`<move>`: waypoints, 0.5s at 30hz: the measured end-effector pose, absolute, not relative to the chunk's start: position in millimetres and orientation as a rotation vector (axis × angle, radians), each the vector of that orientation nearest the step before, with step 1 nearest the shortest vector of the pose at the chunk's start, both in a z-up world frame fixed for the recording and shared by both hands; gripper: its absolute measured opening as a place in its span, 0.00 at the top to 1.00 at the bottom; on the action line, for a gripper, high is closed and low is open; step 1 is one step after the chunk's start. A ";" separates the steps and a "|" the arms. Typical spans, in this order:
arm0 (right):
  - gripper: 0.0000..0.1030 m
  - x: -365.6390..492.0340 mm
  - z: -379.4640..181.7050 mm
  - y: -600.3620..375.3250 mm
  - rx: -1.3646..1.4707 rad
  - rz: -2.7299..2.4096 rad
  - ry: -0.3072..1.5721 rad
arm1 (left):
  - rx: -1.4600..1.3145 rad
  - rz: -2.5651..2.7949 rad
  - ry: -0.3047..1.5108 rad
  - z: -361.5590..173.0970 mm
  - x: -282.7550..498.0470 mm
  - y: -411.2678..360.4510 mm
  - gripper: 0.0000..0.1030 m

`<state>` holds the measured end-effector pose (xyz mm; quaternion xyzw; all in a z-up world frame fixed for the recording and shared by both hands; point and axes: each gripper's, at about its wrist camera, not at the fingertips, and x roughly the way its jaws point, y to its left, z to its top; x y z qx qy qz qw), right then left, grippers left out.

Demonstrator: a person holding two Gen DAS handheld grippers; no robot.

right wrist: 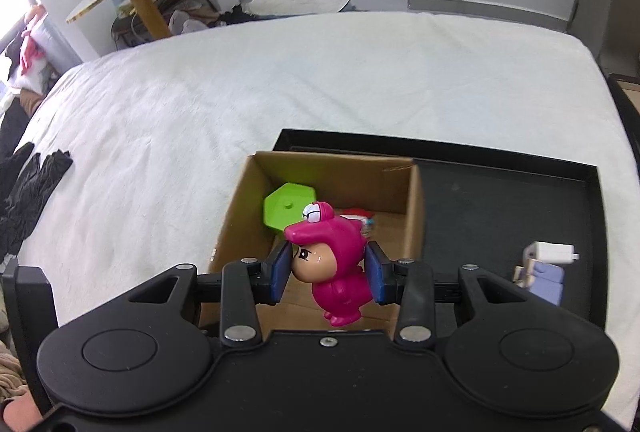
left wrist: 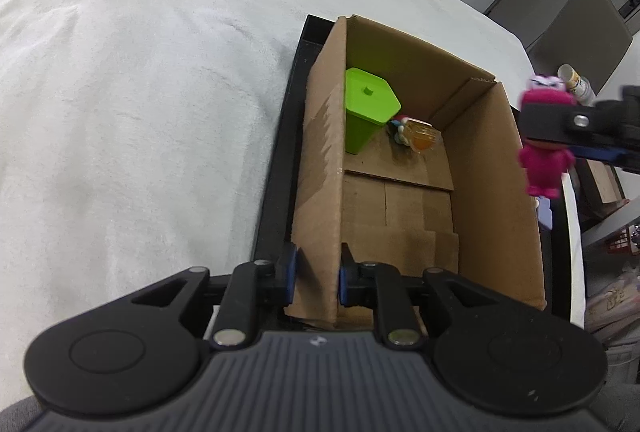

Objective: Organize rigid objects
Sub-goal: 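Lift the pink dinosaur with the right gripper over the box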

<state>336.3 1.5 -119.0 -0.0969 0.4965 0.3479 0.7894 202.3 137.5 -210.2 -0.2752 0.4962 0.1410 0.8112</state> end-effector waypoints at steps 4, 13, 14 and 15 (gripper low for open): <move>0.62 331.0 -125.8 15.7 -0.221 0.762 1.082 | -0.599 0.288 1.058 -210.8 201.2 139.3 0.82; 0.62 326.2 -150.1 40.4 -0.254 0.765 1.136 | -0.592 0.263 1.056 -211.6 201.1 143.1 0.82; 0.62 325.9 -152.8 42.2 -0.254 0.765 1.143 | -0.587 0.258 1.057 -211.4 201.4 142.3 0.82; 0.62 325.3 -156.0 44.6 -0.256 0.766 1.150 | -0.588 0.252 1.057 -210.9 200.6 141.8 0.81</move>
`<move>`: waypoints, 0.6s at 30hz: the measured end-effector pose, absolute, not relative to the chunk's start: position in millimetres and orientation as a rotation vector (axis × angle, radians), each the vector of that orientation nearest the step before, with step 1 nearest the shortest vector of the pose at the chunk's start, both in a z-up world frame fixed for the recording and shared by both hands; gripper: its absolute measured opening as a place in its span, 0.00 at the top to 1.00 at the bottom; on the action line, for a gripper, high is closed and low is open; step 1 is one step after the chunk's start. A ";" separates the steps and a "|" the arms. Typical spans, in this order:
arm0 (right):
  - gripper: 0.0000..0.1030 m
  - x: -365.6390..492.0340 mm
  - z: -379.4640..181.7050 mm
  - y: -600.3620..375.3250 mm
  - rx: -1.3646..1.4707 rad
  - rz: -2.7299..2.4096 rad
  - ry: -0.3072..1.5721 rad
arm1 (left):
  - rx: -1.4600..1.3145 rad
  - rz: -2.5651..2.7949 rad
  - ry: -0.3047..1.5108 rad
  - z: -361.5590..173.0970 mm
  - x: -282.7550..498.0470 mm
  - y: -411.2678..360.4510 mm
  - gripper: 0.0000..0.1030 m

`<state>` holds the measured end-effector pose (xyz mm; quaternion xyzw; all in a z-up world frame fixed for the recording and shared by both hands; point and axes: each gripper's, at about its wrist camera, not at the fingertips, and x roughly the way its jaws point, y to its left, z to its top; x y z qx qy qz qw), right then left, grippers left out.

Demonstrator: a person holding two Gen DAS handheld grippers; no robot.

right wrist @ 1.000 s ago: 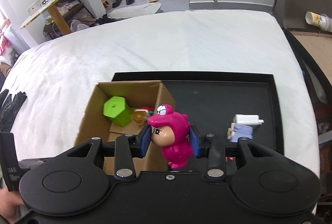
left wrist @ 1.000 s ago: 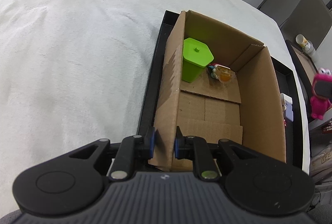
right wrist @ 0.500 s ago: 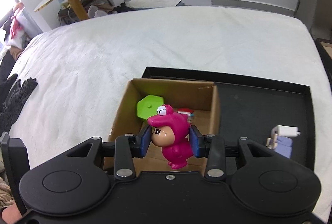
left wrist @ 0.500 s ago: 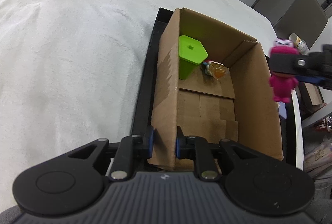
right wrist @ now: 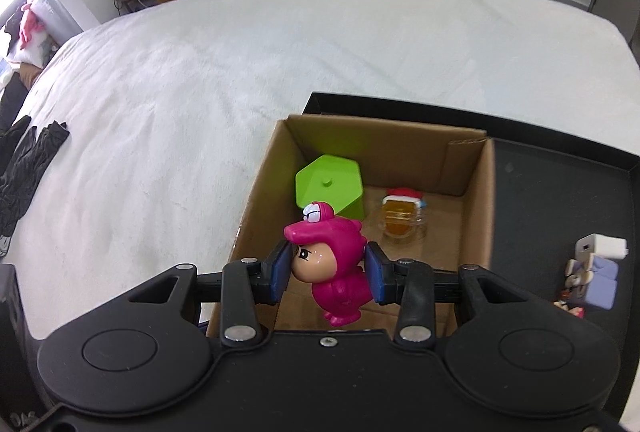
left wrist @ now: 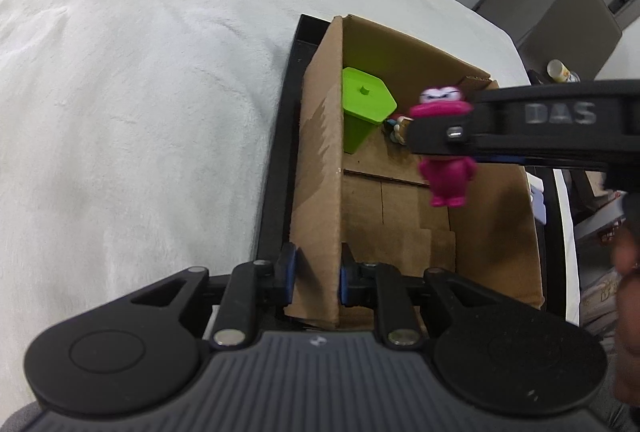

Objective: Organize rigid objects
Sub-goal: 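Lift the pink dinosaur with the right gripper over the box, then lower the pink dinosaur into the box and open the right gripper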

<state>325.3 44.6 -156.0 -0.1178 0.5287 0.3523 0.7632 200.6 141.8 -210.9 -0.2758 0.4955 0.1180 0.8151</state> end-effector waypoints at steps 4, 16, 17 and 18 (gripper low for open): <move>0.62 323.7 -168.5 53.0 -0.264 0.763 1.177 | -0.600 0.235 1.059 -211.4 200.9 143.2 0.81; 0.60 327.9 -197.3 61.9 -0.204 0.741 1.255 | -0.629 0.211 1.064 -214.2 199.5 151.3 0.80; 0.60 327.3 -196.8 61.3 -0.201 0.745 1.258 | -0.634 0.212 1.063 -214.6 199.1 151.7 0.80; 0.60 326.4 -195.4 60.4 -0.200 0.748 1.257 | -0.636 0.212 1.063 -214.8 199.0 152.0 0.80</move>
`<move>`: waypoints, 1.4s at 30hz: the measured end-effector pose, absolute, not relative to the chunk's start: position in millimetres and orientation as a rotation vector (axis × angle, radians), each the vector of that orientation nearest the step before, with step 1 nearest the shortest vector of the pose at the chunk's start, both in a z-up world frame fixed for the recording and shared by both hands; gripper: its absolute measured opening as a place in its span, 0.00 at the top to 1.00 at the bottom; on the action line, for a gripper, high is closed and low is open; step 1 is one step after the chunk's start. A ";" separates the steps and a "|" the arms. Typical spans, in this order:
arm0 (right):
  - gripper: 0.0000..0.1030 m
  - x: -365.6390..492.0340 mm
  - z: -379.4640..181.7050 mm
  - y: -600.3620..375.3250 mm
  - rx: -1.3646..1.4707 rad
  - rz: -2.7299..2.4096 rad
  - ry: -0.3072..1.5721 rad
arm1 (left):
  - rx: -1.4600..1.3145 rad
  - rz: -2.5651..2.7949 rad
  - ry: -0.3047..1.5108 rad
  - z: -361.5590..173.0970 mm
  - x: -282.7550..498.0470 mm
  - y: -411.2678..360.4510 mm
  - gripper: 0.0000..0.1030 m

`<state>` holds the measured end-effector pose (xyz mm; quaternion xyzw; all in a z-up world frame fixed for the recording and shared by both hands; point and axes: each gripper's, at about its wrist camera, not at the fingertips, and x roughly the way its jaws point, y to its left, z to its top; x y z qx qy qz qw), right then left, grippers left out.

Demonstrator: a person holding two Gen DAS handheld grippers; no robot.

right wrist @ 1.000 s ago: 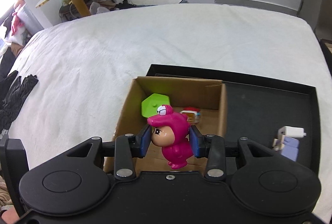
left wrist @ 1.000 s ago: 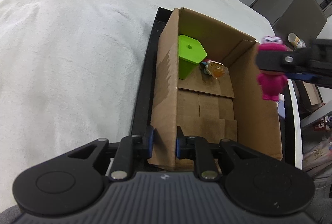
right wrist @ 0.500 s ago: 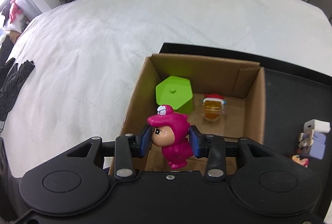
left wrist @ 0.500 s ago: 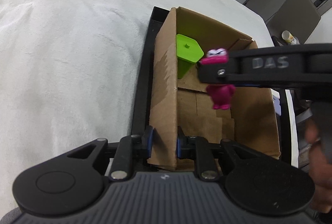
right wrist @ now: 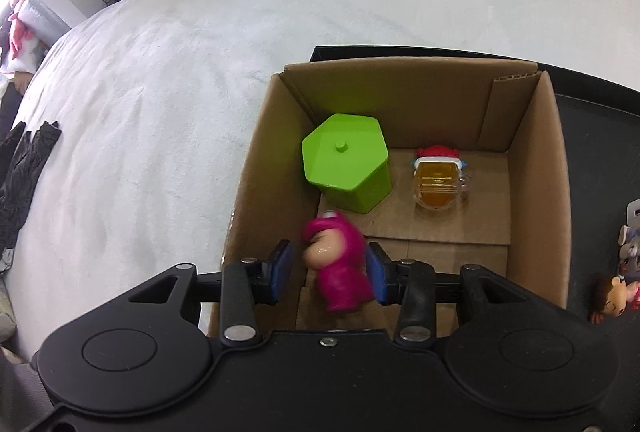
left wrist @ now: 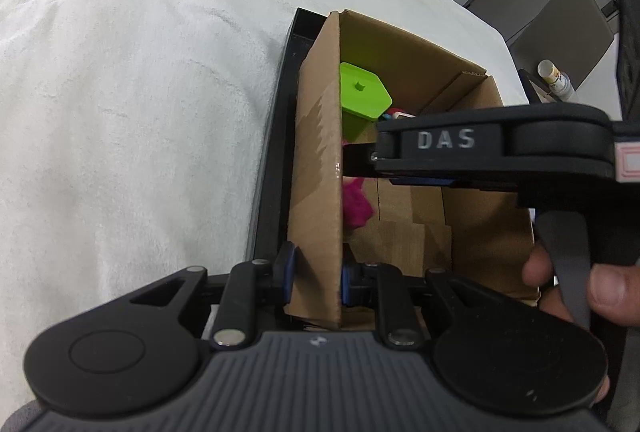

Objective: Organize rigid objects
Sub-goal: 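Lower the pink dinosaur into the box and open the right gripper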

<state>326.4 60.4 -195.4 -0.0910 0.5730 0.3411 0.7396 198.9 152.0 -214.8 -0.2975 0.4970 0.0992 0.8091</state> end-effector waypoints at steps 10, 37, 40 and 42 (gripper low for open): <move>0.60 321.0 -161.5 41.7 -0.183 0.786 1.196 | -0.612 0.231 1.065 -212.0 199.9 147.2 0.80; 0.60 336.8 -126.1 -80.0 -0.053 0.758 1.082 | -0.552 0.338 1.092 -206.3 208.0 134.0 0.82; 0.59 341.4 -127.8 -93.1 -0.026 0.751 1.080 | -0.544 0.351 1.094 -206.1 208.2 132.3 0.83; 0.57 344.2 -128.5 -100.1 -0.011 0.752 1.076 | -0.535 0.359 1.097 -205.7 208.8 130.5 0.83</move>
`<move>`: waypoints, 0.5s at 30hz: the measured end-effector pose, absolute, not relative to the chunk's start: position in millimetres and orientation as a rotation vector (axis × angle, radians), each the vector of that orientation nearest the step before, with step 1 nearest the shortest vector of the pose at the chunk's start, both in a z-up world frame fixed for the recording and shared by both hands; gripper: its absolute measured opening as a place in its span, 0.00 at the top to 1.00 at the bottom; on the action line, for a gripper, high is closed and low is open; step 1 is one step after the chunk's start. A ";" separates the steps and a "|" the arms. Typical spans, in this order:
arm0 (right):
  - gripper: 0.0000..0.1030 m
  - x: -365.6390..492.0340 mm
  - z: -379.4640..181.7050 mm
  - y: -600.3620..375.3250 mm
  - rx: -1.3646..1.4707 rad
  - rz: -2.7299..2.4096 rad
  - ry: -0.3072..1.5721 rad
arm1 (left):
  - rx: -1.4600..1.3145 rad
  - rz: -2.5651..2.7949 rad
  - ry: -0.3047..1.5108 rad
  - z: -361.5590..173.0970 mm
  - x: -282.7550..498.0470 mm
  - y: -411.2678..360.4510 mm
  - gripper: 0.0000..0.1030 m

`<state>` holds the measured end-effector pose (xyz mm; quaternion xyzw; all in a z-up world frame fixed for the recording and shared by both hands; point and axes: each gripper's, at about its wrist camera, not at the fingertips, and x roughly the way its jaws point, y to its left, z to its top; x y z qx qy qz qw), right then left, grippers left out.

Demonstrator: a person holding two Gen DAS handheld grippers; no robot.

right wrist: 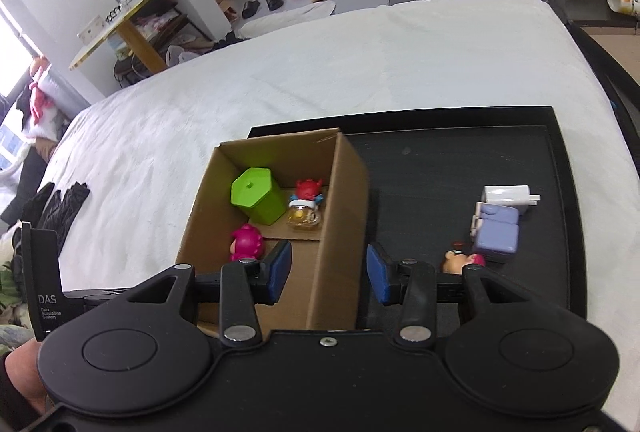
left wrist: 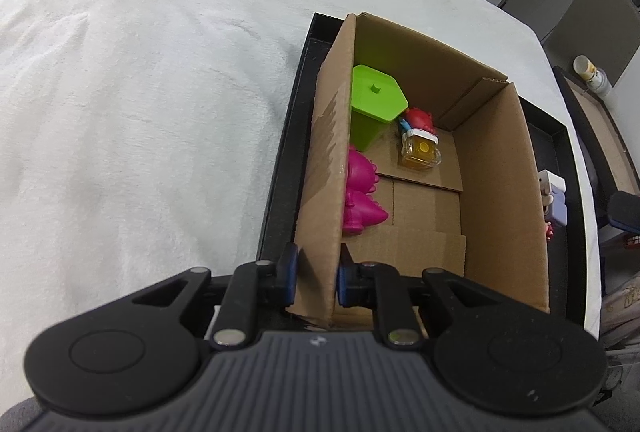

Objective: Organize rigid objects
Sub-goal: 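Lower the pink dinosaur into the box and open the right gripper, then move the right gripper down and close on the lavender block figure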

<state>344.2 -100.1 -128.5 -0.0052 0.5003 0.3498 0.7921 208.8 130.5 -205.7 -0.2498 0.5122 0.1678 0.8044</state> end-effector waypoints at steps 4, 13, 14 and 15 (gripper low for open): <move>0.53 349.8 -131.1 -116.2 0.027 0.753 1.067 | -0.511 0.377 1.106 -206.5 213.0 125.9 0.84; 0.41 359.6 -135.0 -144.2 0.109 0.785 1.053 | -0.504 0.433 1.136 -211.2 219.0 122.2 0.84; 0.39 361.9 -135.8 -147.5 0.121 0.786 1.052 | -0.499 0.435 1.137 -211.1 219.6 121.7 0.84; 0.39 364.3 -136.8 -150.7 0.133 0.786 1.053 | -0.494 0.438 1.138 -211.1 220.1 121.1 0.84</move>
